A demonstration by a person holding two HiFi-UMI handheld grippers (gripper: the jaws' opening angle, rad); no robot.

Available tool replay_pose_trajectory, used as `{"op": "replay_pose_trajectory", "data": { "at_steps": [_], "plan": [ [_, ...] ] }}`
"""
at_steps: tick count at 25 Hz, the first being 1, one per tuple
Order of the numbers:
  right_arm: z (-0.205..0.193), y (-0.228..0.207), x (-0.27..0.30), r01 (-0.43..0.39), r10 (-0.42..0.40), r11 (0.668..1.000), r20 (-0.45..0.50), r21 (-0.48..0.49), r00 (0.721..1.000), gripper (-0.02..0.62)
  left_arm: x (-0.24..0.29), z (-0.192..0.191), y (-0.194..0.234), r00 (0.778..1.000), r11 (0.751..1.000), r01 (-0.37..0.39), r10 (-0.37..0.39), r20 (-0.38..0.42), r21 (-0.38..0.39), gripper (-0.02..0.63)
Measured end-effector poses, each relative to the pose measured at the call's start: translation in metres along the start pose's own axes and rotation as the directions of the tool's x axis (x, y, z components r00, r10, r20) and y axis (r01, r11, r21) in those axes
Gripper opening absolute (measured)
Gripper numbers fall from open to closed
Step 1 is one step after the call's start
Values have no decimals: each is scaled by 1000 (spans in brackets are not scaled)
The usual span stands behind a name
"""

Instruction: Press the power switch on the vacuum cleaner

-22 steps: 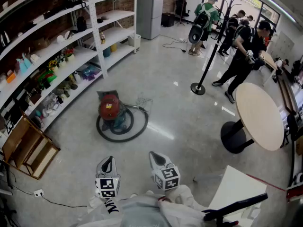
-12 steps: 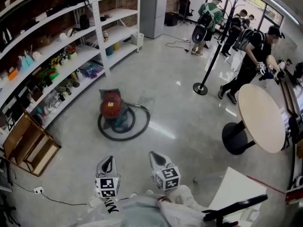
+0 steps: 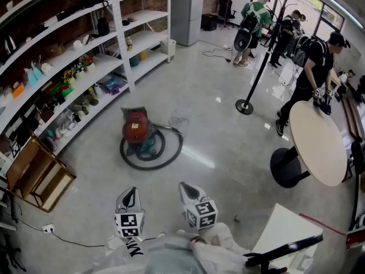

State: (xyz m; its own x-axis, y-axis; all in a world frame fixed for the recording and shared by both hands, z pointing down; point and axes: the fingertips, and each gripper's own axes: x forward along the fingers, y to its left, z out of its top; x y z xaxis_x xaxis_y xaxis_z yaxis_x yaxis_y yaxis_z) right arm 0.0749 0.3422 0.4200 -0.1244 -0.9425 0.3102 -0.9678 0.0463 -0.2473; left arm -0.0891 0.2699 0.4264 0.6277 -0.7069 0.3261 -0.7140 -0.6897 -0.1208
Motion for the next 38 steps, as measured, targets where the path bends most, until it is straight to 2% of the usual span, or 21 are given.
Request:
{"op": "replay_pose_trajectory", "data": {
  "at_steps": [10, 20, 29, 38],
  "plan": [
    [0, -25, -3, -8, 8, 1000, 4, 7, 1000, 0, 16, 6, -7, 1000, 1000, -31, 31, -2, 3, 0],
    [-5, -41, -14, 0, 0, 1000, 1, 27, 1000, 0, 22, 16, -28, 1000, 1000, -12, 12, 0, 16, 0],
    [-9, -37, -16, -5, 6, 1000, -15, 28, 1000, 0, 19, 11, -30, 1000, 1000, -7, 7, -13, 17, 0],
    [-10, -28, 6, -21, 21, 1000, -38, 19, 999, 0, 25, 8, -8, 1000, 1000, -29, 29, -13, 0, 0]
  ]
}}
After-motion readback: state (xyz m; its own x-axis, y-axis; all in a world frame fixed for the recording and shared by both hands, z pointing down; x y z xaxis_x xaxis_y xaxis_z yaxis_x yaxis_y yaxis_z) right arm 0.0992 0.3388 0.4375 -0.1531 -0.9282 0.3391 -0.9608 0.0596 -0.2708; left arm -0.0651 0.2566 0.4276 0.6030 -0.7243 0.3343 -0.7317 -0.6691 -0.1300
